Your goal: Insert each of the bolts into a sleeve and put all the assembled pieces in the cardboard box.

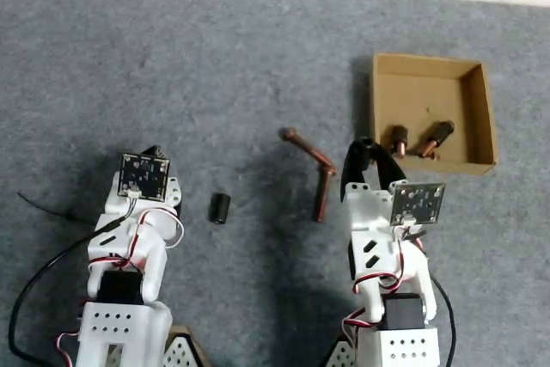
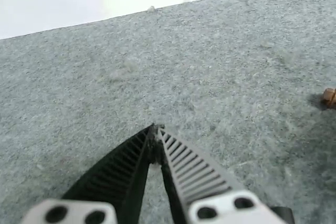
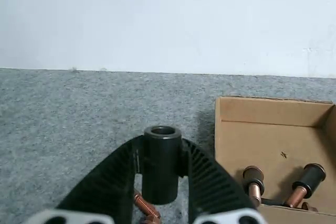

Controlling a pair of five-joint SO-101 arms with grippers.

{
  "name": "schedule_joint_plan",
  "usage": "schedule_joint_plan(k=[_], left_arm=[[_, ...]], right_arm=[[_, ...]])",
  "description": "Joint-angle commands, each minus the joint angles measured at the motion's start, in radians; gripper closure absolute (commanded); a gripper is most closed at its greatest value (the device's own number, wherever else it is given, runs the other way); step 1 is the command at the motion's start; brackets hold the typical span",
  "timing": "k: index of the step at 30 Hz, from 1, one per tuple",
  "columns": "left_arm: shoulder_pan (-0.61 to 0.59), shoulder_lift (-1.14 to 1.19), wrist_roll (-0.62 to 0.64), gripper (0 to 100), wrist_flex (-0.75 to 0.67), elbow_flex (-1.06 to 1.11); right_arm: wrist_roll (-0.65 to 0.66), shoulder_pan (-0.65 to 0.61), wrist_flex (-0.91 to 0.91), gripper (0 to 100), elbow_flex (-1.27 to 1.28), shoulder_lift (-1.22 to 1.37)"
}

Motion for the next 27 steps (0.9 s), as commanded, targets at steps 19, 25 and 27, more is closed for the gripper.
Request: schedule_joint_plan(k=[19,25,27], left_arm=[[0.015,-0.002,-0.006,99,-0.02,-0.01],[0.015,-0.002,0.0,99,-0.02,-0.019],[0.015,-0.002,0.0,99,-0.02,-0.024]], right_arm=[[0.009,0.007,0.002,99.2,0.143,-0.016],[0.009,0.007,0.004,99.2,0.143,-0.016],[0.009,0.007,0.004,99.2,0.143,-0.016]])
